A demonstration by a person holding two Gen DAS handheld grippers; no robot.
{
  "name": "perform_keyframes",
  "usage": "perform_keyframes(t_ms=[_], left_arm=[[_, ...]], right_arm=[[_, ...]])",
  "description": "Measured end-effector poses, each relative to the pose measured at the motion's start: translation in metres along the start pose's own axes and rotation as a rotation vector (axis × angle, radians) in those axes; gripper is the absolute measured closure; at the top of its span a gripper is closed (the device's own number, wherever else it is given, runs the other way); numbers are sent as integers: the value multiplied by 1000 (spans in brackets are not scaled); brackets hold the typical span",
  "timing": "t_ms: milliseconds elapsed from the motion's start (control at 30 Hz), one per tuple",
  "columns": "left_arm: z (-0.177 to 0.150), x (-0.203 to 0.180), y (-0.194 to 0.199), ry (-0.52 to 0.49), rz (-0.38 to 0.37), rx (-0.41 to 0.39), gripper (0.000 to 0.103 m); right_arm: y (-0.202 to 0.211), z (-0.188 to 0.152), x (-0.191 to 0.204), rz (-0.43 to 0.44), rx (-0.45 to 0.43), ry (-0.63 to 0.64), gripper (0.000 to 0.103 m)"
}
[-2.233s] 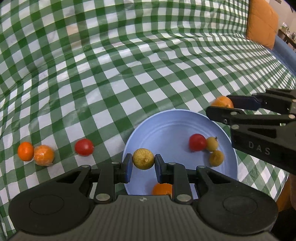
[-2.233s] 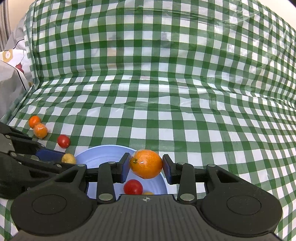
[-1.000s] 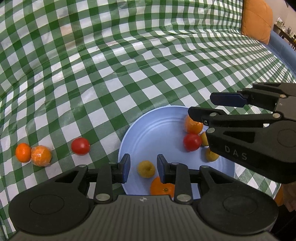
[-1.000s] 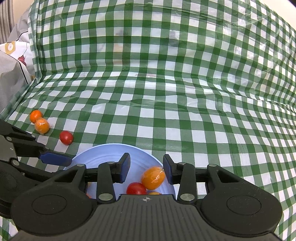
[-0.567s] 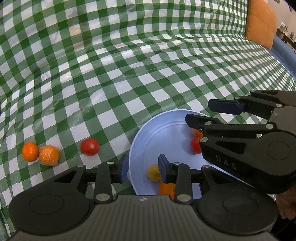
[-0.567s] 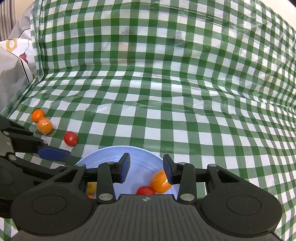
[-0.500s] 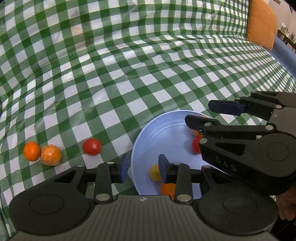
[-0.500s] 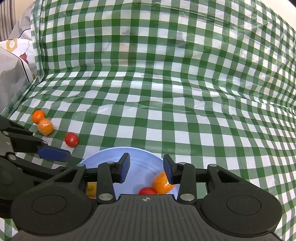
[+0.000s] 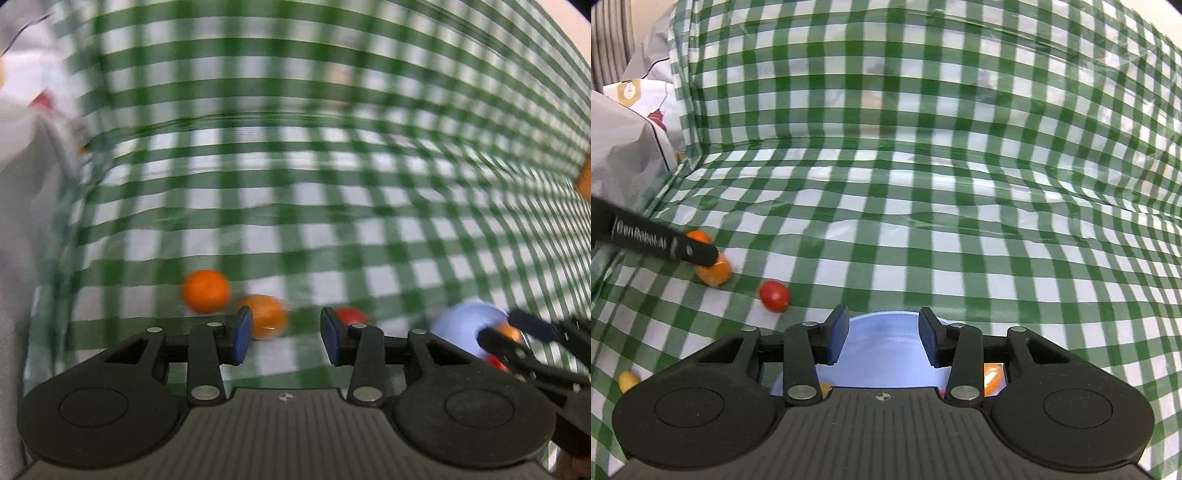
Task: Organize fruits
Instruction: 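Grasp a mandarin with the left gripper while the right grasps a red tomato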
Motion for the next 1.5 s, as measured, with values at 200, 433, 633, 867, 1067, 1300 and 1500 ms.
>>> perform_keyframes(t_ms=[200, 433, 633, 867, 1067, 1300, 1500], left_arm=[[0, 38, -22, 119, 44, 49, 52], [2, 54, -33, 202, 28, 72, 43], [-1, 77, -48, 316, 39, 68, 43], [4, 81, -62, 387, 0, 88, 43], [5, 72, -69, 377, -22, 98, 43], [3, 61, -78, 347, -35, 103, 44], [5, 51, -80, 296, -4, 86, 57]], right_arm=[[-15, 1, 20, 46, 8, 3, 59], [-39, 3, 41, 98, 16, -4, 59], [-61, 0, 57, 136, 21, -22, 57], [-81, 7, 73, 131, -1, -11, 53], [-98, 12, 70, 115, 20, -36, 52], [-113, 11, 71, 90, 46, -43, 52], [-124, 9, 68, 63, 78, -51, 55]])
Point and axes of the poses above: each gripper's, at about its wrist camera, not at the fingertips, and y roughly against the way its jaws point, x to its left, z to its top, the point moved 2 cm from there along -y, roughly the way its jaws point, and after that the axes turned 13 degrees about z, right-handed, at the moved point
